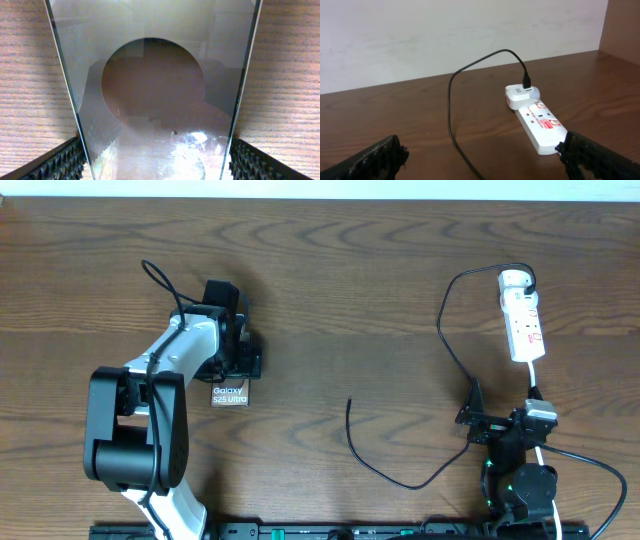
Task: Plug charger to phone and switch on socket
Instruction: 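Close the left gripper on the phone's long edges and grip it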
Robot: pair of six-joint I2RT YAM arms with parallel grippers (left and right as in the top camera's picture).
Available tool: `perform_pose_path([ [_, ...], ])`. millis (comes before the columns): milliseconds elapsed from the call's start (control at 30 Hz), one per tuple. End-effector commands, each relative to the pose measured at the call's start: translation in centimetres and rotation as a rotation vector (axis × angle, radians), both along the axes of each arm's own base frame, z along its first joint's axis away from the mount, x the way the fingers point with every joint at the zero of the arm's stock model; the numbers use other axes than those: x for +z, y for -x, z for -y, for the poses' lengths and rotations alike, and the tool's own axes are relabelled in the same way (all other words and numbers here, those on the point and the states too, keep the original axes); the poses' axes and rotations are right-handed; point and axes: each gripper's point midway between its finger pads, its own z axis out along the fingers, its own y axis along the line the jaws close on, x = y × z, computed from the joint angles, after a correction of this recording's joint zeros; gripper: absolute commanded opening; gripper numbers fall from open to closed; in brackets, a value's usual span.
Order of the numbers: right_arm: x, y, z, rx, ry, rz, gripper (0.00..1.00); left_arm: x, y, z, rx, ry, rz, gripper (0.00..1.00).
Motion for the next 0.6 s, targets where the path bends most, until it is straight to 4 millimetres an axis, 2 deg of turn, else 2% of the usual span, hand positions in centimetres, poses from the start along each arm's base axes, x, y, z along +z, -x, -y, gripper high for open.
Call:
perform_pose_path([
  [0,-0.04,0.06,0.32,-0.016,0.015,-0.002,0.99,-0.75,0.9,-0.32,-0.01,-0.017,-0.033,0.89],
  [400,-0.04,0.06,0.32,-0.016,0.015,-0.002,0.99,-0.78,0.94,-0.33,-0.01,-0.017,-0.034,0.89],
  [567,-0.03,0.06,0.32,-0.016,0.015,-0.001,0.99,-1.32,1.6,-0.4,-0.01,-0.018,-0.047,0.89],
])
